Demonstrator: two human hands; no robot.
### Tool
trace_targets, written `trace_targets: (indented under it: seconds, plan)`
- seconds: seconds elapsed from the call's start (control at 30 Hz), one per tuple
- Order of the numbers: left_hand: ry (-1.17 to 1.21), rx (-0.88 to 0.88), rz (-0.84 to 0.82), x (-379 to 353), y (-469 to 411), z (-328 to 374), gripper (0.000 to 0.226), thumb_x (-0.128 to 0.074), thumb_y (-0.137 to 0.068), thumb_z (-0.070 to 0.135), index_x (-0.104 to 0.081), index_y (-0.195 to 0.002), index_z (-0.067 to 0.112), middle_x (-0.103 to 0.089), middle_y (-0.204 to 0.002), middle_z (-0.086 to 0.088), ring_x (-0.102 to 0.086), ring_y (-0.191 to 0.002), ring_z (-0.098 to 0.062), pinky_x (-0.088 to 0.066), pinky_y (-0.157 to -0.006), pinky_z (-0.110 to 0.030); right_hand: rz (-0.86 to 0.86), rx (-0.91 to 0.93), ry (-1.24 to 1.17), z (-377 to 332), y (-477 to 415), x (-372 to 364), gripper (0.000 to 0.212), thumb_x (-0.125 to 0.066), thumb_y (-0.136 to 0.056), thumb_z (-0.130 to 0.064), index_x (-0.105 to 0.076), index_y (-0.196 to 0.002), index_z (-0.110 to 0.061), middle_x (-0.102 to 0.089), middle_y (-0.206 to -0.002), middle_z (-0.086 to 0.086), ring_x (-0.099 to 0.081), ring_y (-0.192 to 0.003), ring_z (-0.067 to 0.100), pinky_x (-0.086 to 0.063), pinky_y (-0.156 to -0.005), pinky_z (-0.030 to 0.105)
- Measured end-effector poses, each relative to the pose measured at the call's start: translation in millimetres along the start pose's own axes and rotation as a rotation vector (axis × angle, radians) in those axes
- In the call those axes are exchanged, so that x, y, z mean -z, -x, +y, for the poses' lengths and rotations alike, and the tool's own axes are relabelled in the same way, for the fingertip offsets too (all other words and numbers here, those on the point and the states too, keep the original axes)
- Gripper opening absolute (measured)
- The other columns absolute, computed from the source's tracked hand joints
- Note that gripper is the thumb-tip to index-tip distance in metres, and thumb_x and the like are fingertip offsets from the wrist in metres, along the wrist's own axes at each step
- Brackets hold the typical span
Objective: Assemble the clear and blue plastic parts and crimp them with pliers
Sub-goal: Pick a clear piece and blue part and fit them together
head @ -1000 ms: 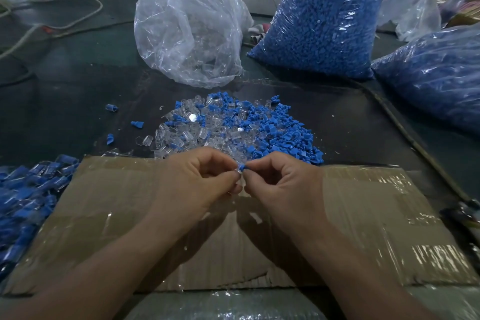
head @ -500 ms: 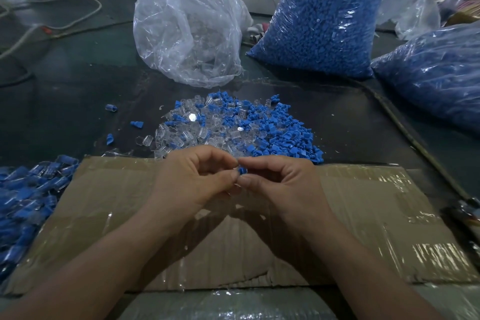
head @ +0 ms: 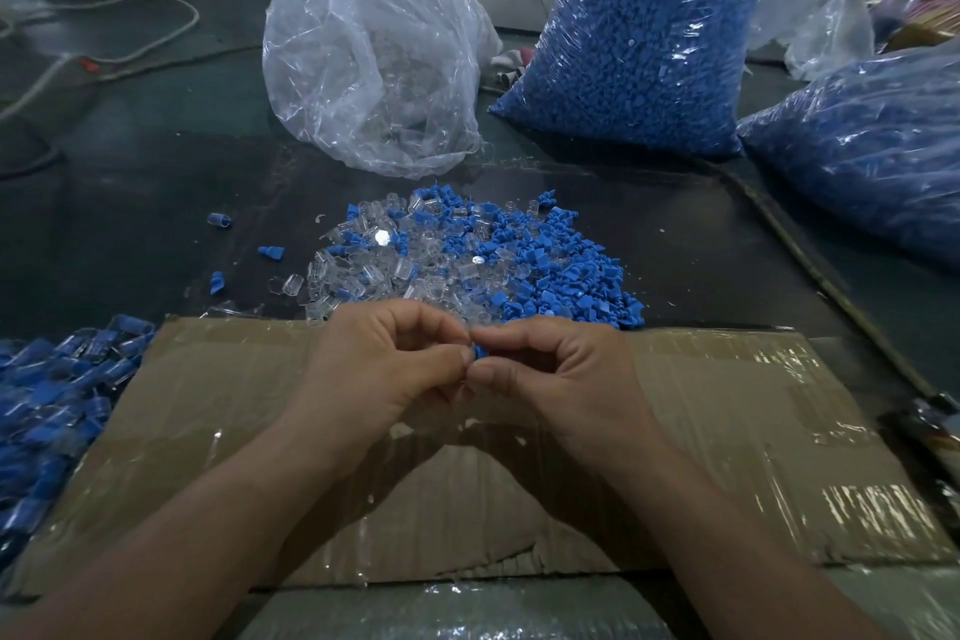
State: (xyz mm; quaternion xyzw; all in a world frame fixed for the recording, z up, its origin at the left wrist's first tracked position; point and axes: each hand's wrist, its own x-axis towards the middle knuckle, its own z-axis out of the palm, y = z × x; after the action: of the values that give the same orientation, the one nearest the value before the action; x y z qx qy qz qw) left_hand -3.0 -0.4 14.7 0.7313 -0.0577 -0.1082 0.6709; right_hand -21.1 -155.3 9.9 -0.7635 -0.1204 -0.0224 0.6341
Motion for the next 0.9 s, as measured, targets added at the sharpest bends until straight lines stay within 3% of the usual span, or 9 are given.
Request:
trace_targets:
  seconds: [0.37,0.7,0.9]
  plan:
    - [-0.007,0.003,0.013,-2,2,3,0.012,-0.066,-0.075,-0.005,-0.065,-0.069,0.006,-0.065,-0.054,-0.010,-0.060,-0.045,-0.012,-0.049,-0.044,-0.018,0.002,0.007,0.038,3,0,1,0.024,-0.075,-0.068,-0.010,-0.070,-0.088,-0.023,-0.070,-0.076,-0.012,-0.068,-0.075,0.003,-0.051,-0.067,0.014]
    - [0.016,-0.040,0.047,-3,3,7,0.024,-0.067,-0.074,-0.005,-0.066,-0.060,0.015,-0.065,-0.053,-0.008,-0.060,-0.044,-0.012,-0.045,-0.042,-0.014,0.018,-0.001,-0.055,-4,1,1,0.027,-0.073,-0.070,0.000,-0.069,-0.084,-0.022,-0.068,-0.070,-0.014,-0.066,-0.070,0.001,-0.050,-0.065,0.012]
    - [0.038,-0.060,0.061,-6,6,13,0.018,-0.067,-0.074,-0.005,-0.065,-0.065,0.010,-0.066,-0.054,-0.006,-0.061,-0.045,-0.011,-0.046,-0.044,-0.014,0.032,0.006,-0.087,-8,1,0,0.027,-0.072,-0.070,0.000,-0.069,-0.083,-0.023,-0.069,-0.069,-0.014,-0.067,-0.072,0.002,-0.050,-0.066,0.013]
